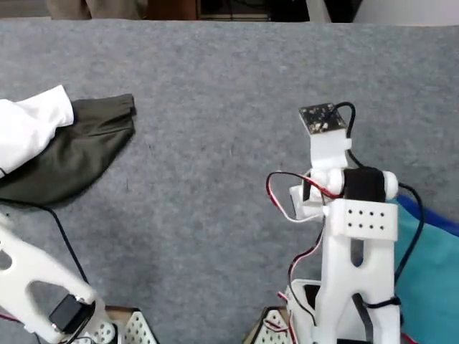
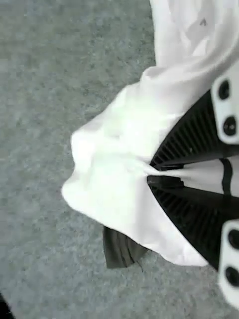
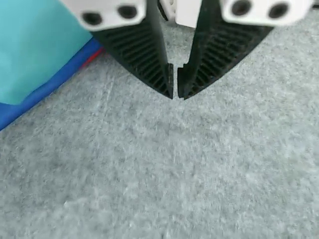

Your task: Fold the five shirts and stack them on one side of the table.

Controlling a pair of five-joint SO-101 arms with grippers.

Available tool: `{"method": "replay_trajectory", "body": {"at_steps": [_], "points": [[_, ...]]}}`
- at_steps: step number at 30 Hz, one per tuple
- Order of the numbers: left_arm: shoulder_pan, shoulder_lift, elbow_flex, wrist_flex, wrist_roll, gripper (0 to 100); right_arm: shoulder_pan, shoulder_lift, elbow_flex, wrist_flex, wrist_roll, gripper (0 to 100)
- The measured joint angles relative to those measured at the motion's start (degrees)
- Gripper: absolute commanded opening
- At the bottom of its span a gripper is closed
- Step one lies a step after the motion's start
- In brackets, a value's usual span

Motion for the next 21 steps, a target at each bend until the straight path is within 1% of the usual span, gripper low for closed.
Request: {"method": "replay_trajectory", "body": {"at_steps": [3,4,6,9,12,13,17,21], "points": [[0.9,0.0,-13.0,8.2,1.4,2,0.0,0.0,0.1,-0.7,0.0,2.7],[1.4,-0.4,-15.6,10.7,1.6,2,0.0,0.0,0.3,-1.6,0.0,2.7],[2.5,-3.3,-17.3,14.9,2.0,2,0.0,0.0,0.4,-3.7,0.0,2.7],[4.5,-11.2,-17.8,23.0,2.0,2,0.0,0.0,0.4,-6.9,0.0,2.7],[9.8,-20.8,-18.5,32.3,2.0,2,0.0,0.0,2.2,-10.5,0.0,2.7],[12.1,-24.0,-18.5,34.1,2.0,2,0.0,0.0,3.1,-12.0,0.0,2.7],[21.0,-35.0,-17.0,35.7,2.0,2,0.0,0.0,8.4,-18.9,0.0,2.8],[31.8,-44.3,-9.8,35.9,2.0,2,0.0,0.0,14.9,-26.2,-0.1,2.9]]}}
